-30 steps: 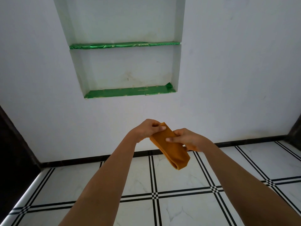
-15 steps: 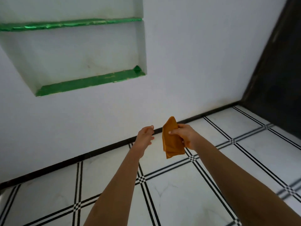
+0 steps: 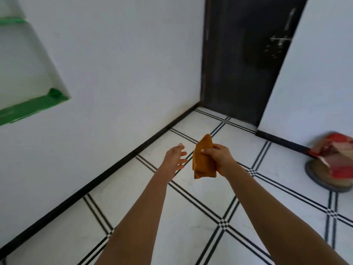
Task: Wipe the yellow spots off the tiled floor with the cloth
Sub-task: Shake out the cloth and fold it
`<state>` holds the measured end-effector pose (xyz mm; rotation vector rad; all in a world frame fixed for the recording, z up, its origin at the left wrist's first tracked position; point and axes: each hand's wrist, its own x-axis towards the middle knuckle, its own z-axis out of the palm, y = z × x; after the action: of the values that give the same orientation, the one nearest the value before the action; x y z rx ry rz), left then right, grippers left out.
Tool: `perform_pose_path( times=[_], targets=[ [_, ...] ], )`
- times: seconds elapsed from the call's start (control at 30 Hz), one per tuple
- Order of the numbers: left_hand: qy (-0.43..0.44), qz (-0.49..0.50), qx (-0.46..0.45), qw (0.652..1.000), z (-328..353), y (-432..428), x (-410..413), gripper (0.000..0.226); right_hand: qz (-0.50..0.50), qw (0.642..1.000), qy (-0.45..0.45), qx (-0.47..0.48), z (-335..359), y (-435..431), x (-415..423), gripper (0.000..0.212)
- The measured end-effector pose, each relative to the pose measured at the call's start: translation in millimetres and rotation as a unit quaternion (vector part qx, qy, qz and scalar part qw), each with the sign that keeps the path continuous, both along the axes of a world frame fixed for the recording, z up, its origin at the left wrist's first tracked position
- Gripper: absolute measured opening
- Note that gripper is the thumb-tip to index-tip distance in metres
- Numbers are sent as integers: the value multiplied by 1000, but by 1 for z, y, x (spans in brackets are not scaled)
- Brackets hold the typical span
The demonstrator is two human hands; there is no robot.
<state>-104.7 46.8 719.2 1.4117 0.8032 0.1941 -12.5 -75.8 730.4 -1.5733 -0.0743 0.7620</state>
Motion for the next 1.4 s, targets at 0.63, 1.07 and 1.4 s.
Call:
perform_pose_path(
  times=[0.63, 1.07, 1.4],
  targets=[
    [14, -287, 10, 958, -6, -263, 407, 44, -322, 947, 22, 8, -21, -286, 334, 53],
    [35, -394, -56, 917, -25, -406, 703, 34, -428, 903, 29, -34, -33, -428, 589, 48],
    [97, -423, -50, 900, -76, -516, 879, 21, -469, 880, 70, -28, -86, -536, 759, 53]
  ],
)
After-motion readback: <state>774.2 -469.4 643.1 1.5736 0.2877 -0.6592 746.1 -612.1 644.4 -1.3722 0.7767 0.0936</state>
